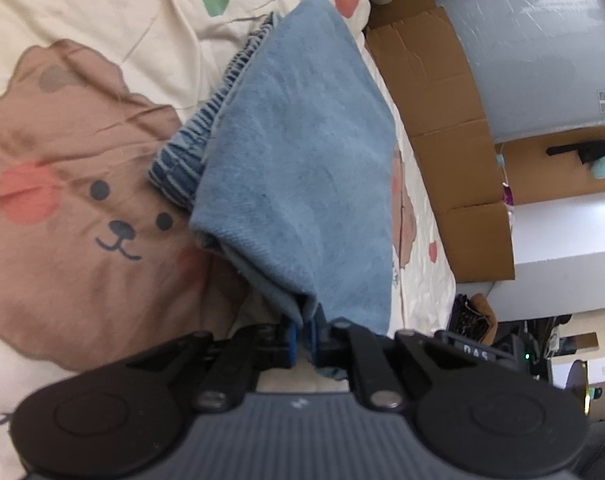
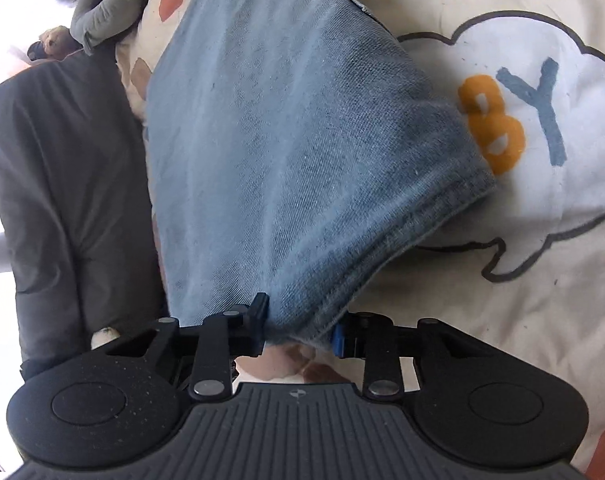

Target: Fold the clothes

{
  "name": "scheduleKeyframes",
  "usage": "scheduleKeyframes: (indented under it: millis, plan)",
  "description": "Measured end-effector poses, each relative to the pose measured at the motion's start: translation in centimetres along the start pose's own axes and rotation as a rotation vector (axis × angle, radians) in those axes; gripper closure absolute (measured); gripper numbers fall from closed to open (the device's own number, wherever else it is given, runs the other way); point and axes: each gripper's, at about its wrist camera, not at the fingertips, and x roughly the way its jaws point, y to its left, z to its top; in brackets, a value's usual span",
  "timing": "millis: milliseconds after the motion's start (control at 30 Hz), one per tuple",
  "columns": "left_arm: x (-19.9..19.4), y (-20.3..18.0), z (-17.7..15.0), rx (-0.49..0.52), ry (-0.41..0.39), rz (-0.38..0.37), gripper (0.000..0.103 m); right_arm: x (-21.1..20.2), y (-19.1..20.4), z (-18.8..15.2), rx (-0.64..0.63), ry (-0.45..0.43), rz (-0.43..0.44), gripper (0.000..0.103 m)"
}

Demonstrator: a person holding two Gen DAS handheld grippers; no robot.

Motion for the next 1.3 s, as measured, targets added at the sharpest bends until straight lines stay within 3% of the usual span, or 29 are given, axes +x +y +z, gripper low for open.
scheduleKeyframes:
  millis: [167,300,400,500,633,800,1067,1300]
  plan:
    - [-1.9,-0.1,-0.5,0.028,0.013,0.059,0.097,-1.4,1.1,-0.4,-0.077,0.062,-0.082,0.070]
    - [-4.6,0.1,-0.1,0.048,0.026,0.166,0.076,-3.7,2.4,-0.5,-0.133,0.070,-0.139,0.070]
    - [-7.2,0.1,0.9,0.058,-0.030,0.201,0.062,-5.5,3.4,-0.4,-0.174,0.068,-0.179,0.065]
    - [-7.9,-0.3,2.4,0.075,-0.080,0.218,0.061,-7.3,3.9,0.6,-0.208,0.022,-0.218,0.063]
    - [-7.6,-1.2,4.4,0.130,-0.093,0.225,0.052,-8.5,4.5,2.6,-0.251,-0.066,-0.271,0.056]
    - [-6.0,-2.8,6.6,0.177,-0.109,0.231,0.052,-10.2,4.2,5.0,-0.289,-0.159,-0.314,0.055]
    - [-3.3,-4.6,10.0,0.255,-0.169,0.217,0.048,-8.6,5.6,8.0,-0.348,-0.199,-0.330,0.055]
    - [-0.3,-3.8,11.8,0.242,-0.181,0.215,0.046,-6.7,6.3,10.6,-0.404,-0.205,-0.340,0.055]
